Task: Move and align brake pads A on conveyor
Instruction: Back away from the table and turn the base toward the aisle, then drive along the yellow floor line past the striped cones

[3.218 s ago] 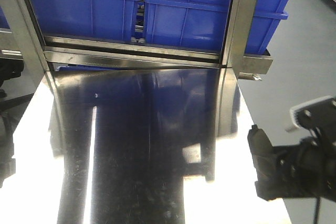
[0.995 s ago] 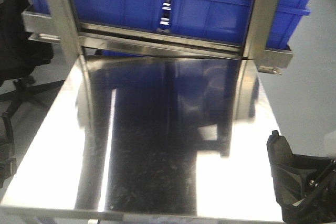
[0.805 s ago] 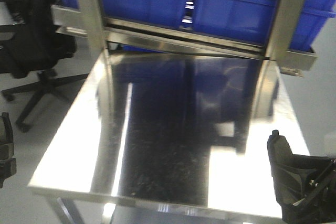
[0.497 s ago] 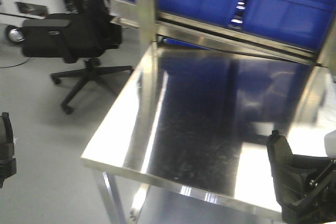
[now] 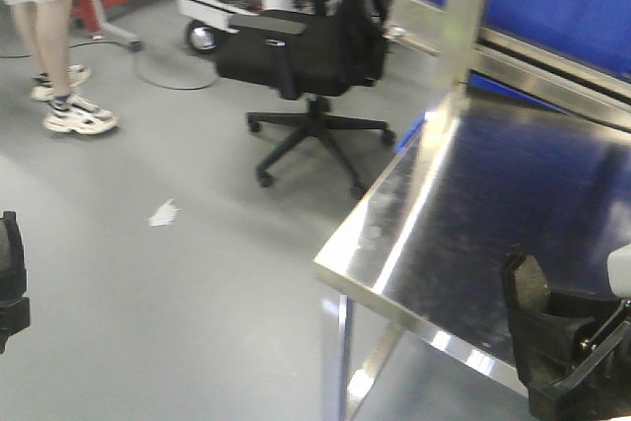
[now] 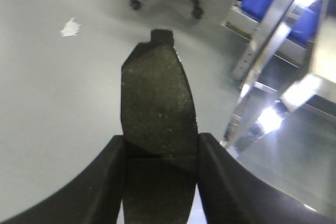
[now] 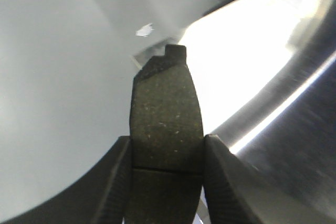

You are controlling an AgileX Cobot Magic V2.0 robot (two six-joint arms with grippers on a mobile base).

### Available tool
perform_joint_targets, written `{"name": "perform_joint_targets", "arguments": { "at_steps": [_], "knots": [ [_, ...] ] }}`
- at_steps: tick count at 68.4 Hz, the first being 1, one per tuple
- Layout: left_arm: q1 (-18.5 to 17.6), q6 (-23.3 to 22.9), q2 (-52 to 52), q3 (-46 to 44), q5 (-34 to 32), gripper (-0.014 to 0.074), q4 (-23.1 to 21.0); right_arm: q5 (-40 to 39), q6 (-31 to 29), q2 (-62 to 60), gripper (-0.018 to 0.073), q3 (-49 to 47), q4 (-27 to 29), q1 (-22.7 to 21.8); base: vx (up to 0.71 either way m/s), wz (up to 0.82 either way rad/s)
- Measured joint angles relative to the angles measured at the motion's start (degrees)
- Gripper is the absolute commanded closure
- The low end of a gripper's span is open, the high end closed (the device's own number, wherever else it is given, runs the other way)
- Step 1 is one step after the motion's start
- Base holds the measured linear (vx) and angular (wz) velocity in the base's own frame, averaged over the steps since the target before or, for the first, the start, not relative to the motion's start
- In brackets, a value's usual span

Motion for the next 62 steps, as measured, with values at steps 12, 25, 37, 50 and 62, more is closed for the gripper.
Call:
{"name": "perform_joint_targets", "arguments": {
  "at_steps": [12,25,37,50,62],
  "knots": [
    [0.0,0.0,0.0,0.0,0.0,0.0593,0.0,0.0,0.0,0.0,0.0565,0.0,0.0,0.0,0.00,0.63],
    [0.0,0.0,0.0,0.0,0.0,0.0593,0.0,0.0,0.0,0.0,0.0565,0.0,0.0,0.0,0.05,0.59],
    [0.0,0.0,0.0,0.0,0.0,0.0593,0.0,0.0,0.0,0.0,0.0565,0.0,0.0,0.0,0.08,0.52],
    [0.0,0.0,0.0,0.0,0.0,0.0593,0.0,0.0,0.0,0.0,0.0565,0.0,0.0,0.0,0.11,0.46],
    [0.0,0.0,0.0,0.0,0.0,0.0593,0.0,0.0,0.0,0.0,0.0565,0.0,0.0,0.0,0.14,0.52]
  ]
}}
